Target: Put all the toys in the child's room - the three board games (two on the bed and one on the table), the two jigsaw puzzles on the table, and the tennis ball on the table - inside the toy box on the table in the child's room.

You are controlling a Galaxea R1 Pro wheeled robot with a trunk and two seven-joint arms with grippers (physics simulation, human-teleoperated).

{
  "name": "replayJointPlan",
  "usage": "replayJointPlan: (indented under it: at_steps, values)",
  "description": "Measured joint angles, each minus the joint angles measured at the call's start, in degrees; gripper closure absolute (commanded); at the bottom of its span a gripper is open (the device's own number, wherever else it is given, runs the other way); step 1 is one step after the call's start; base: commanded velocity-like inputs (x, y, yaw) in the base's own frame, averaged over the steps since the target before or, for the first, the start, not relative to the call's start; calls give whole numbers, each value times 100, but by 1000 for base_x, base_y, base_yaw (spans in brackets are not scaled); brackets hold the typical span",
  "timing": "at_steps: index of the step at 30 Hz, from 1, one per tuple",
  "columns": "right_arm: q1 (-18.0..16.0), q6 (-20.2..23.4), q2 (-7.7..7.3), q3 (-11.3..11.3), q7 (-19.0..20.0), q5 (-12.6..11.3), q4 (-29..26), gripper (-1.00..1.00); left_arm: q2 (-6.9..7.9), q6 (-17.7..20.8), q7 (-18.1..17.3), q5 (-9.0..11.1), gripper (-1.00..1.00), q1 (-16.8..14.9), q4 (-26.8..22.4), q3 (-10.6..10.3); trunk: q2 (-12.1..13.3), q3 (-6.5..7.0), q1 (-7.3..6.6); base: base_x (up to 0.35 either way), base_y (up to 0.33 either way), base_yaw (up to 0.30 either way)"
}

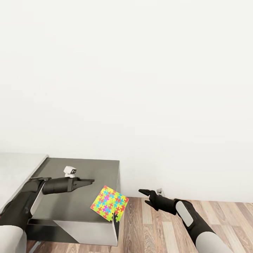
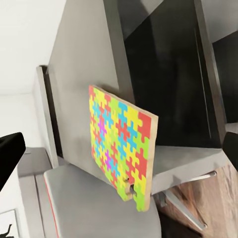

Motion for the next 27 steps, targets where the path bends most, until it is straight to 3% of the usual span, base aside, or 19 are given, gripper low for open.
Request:
replayJointPlan:
  at_steps: [27]
  values:
    - [-1,-7,61,23,2,16,0,-100,-10,12,0,-2,-100,0,0,-8,-1085,-487,594,0,0,0]
